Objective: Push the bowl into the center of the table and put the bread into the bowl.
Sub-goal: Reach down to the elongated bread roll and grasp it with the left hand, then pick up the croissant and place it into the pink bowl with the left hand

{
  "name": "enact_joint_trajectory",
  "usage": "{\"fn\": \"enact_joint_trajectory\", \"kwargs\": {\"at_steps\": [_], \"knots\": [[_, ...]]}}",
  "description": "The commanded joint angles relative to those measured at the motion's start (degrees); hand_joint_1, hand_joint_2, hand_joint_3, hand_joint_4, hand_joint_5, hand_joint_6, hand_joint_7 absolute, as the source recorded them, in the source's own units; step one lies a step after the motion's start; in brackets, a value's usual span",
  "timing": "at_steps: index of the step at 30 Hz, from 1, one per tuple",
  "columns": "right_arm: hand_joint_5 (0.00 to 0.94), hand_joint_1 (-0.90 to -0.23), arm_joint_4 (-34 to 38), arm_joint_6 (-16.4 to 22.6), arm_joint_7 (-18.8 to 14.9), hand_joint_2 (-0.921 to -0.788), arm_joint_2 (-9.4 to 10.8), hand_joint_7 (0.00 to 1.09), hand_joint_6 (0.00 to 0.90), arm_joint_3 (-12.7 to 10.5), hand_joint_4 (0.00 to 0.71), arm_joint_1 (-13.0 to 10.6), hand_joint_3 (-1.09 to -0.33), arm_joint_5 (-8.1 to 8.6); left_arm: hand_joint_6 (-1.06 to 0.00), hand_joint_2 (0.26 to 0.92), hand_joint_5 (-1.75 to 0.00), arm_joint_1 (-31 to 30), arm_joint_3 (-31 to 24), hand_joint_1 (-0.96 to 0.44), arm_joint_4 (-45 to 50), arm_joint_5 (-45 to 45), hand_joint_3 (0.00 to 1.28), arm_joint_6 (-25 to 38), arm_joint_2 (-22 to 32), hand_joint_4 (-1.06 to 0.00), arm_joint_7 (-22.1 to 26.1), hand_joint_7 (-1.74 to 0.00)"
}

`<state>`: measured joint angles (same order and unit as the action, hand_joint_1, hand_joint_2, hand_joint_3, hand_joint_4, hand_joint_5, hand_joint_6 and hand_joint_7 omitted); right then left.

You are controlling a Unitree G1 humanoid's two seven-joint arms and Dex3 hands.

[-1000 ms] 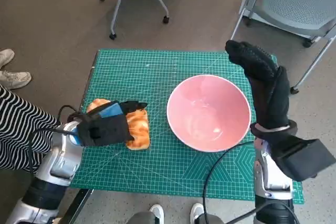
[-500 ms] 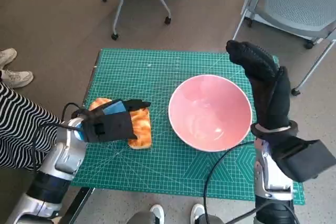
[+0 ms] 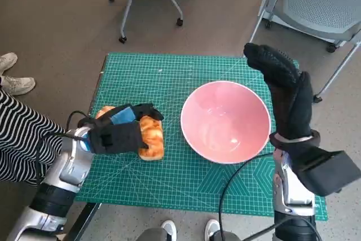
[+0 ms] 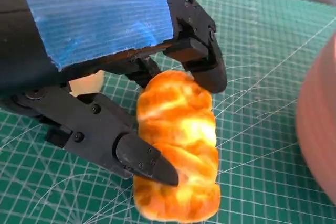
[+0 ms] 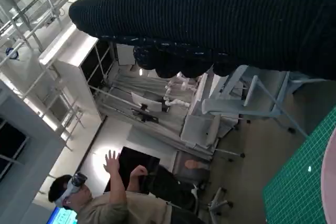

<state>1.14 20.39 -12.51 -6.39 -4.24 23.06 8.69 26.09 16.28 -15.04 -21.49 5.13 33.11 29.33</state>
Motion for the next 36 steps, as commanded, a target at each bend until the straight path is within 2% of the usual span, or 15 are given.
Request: {"fn": "enact_joint_trajectory", "kwargs": {"at_steps": [1, 17, 29, 36], "knots": [[0.001, -0.712, 0.39, -0.89, 0.54, -0.921, 0.21, 0.65, 0.063, 0.22, 0.250, -1.65, -0.747, -0.50, -0.70, 0.875, -1.01, -2.14, -0.52, 0.00, -0.54, 0.98, 0.06, -1.93, -0.52, -0.82, -0.22, -1.11], [0.000, -0.707, 0.41, -1.02, 0.81, -0.921, 0.30, 0.65, 0.060, 0.37, 0.244, -1.71, -0.748, -0.59, -0.70, 0.874, -0.98, -3.27, -4.44, 0.00, 3.41, 3.20, 0.06, -4.41, -0.35, -0.83, -1.89, -1.12], [0.000, -0.706, 0.61, -1.06, 0.95, -0.921, 0.27, 0.65, 0.060, 0.27, 0.244, -1.82, -0.748, -0.45, -0.71, 0.875, -0.98, -3.31, -7.91, 0.00, 8.45, 6.95, 0.05, -4.18, 0.16, -0.83, -0.22, -1.12], [0.000, -0.707, 0.66, -1.02, 0.84, -0.921, 0.19, 0.65, 0.063, 0.10, 0.241, -1.93, -0.746, -0.22, -0.71, 0.875, -0.98, -2.69, -10.94, 0.00, 14.79, 10.00, 0.05, -1.82, 0.84, -0.83, 1.68, -1.12]]}}
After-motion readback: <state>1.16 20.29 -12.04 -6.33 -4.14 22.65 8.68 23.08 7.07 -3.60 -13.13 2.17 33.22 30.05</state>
